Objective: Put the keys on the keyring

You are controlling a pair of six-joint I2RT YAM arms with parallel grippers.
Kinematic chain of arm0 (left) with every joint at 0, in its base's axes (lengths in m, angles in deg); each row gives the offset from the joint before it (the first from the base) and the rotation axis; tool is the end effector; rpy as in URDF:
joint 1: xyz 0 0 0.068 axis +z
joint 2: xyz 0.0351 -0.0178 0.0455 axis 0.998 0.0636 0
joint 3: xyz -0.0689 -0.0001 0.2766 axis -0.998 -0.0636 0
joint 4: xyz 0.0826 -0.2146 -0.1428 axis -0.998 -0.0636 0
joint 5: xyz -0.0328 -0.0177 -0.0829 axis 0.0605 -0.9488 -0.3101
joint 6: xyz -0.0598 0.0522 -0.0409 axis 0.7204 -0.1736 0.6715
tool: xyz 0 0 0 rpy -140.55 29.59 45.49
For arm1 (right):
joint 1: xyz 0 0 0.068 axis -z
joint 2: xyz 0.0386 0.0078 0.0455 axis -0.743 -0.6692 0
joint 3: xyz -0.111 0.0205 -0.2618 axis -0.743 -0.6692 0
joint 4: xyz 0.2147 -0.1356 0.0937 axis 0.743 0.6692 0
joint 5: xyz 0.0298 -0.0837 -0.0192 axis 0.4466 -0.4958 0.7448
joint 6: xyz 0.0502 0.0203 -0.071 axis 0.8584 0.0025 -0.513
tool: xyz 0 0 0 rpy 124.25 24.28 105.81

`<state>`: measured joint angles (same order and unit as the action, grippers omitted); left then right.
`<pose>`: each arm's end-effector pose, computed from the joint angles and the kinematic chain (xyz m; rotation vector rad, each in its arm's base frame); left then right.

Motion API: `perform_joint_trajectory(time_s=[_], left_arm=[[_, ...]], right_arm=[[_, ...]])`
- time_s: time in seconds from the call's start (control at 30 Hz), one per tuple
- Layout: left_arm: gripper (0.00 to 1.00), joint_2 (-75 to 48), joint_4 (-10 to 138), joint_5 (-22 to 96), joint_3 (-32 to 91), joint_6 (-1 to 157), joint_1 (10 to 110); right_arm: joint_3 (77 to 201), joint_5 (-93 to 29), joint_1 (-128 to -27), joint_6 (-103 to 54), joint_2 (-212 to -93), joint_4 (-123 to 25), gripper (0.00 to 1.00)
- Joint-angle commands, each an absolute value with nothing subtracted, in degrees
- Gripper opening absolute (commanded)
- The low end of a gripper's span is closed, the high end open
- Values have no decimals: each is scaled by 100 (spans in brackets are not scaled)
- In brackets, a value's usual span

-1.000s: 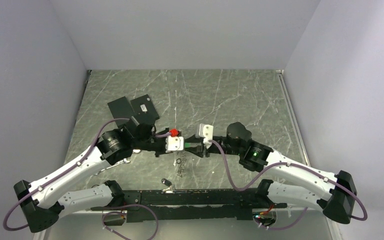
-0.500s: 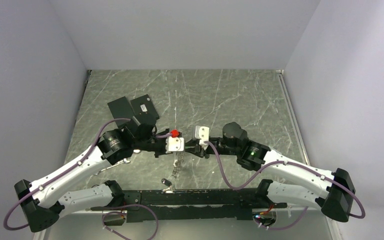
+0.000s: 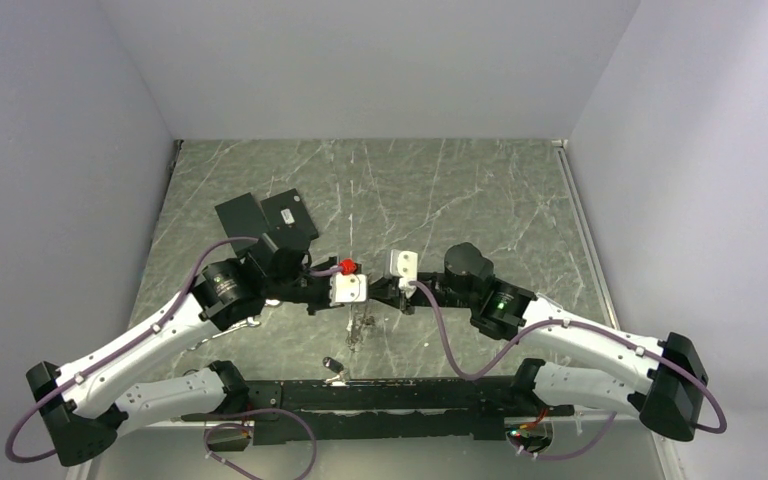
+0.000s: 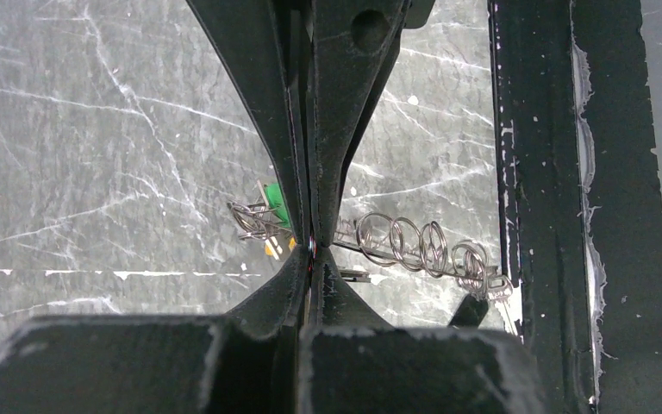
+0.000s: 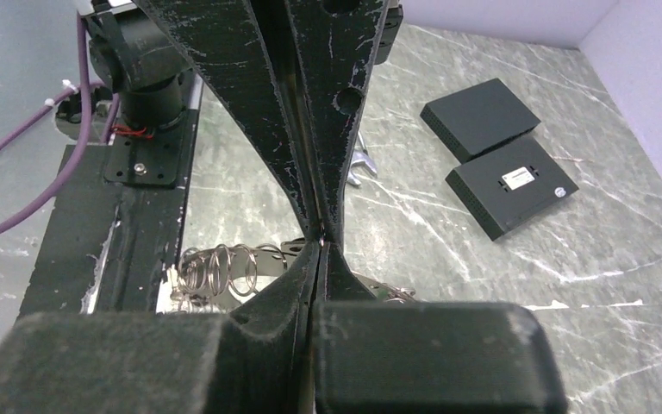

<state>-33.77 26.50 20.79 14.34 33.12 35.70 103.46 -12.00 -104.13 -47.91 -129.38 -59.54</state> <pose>0.1255 -0.2046 0.3283 1.6228 1.4294 -0.6301 0.1242 0.2517 0.3055 -1.3349 1.1888 0.9210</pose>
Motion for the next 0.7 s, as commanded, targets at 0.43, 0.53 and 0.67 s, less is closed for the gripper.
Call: perform_joint_trajectory(time_s=[0.43, 0.53, 0.67], left_arm=[[100, -4288, 3149, 2433, 1291, 3701, 3558], [100, -4562, 3649, 2494, 980, 3991, 3556], [95, -4864, 4263, 2380, 610, 4335, 3560]], right_arm=[[9063, -1320, -10486, -4118, -12144, -9320, 0], [8655, -1418, -10486, -3803, -12087, -10396, 0], [8255, -1680, -10486, -3397, -12238, -11991, 0]])
